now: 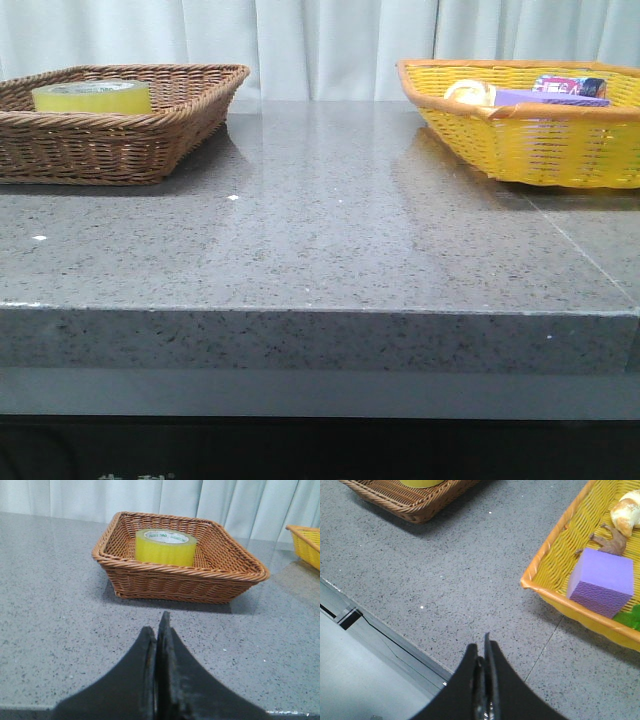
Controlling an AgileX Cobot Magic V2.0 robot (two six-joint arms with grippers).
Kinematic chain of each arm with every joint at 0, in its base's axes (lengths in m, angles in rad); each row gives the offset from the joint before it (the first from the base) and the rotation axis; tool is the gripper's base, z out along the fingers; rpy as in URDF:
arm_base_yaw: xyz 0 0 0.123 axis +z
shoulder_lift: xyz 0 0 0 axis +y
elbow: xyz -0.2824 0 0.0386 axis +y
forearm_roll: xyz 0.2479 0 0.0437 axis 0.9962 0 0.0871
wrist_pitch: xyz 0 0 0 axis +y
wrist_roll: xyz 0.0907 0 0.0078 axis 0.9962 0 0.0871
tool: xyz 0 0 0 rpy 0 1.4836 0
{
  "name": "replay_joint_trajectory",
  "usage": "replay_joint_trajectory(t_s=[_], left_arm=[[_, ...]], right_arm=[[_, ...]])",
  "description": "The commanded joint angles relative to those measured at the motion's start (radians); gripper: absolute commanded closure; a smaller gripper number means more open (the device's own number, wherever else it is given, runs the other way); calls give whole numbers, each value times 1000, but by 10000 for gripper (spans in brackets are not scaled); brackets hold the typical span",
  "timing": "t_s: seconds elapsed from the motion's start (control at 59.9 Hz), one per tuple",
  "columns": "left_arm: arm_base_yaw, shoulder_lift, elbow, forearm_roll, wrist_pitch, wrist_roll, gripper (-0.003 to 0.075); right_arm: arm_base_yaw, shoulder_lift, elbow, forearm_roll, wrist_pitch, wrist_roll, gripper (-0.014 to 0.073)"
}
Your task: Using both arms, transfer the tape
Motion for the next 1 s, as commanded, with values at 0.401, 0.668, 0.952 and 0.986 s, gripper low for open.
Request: replay_joint_trajectory(t_s=[0.401, 0.668, 0.952, 0.986], left_arm=[[4, -39, 120, 143, -235, -185, 740], [4, -39, 120, 143, -247, -185, 740], [4, -39, 120, 143, -247, -185, 740], [4, -39, 120, 143, -247, -185, 740]], right_arm=[[-5, -3, -23, -5, -65, -2, 662], [-5, -3, -23, -5, -65, -2, 662], [-5, -3, -23, -5, -65, -2, 662], [-5, -3, -23, -5, -65, -2, 662]])
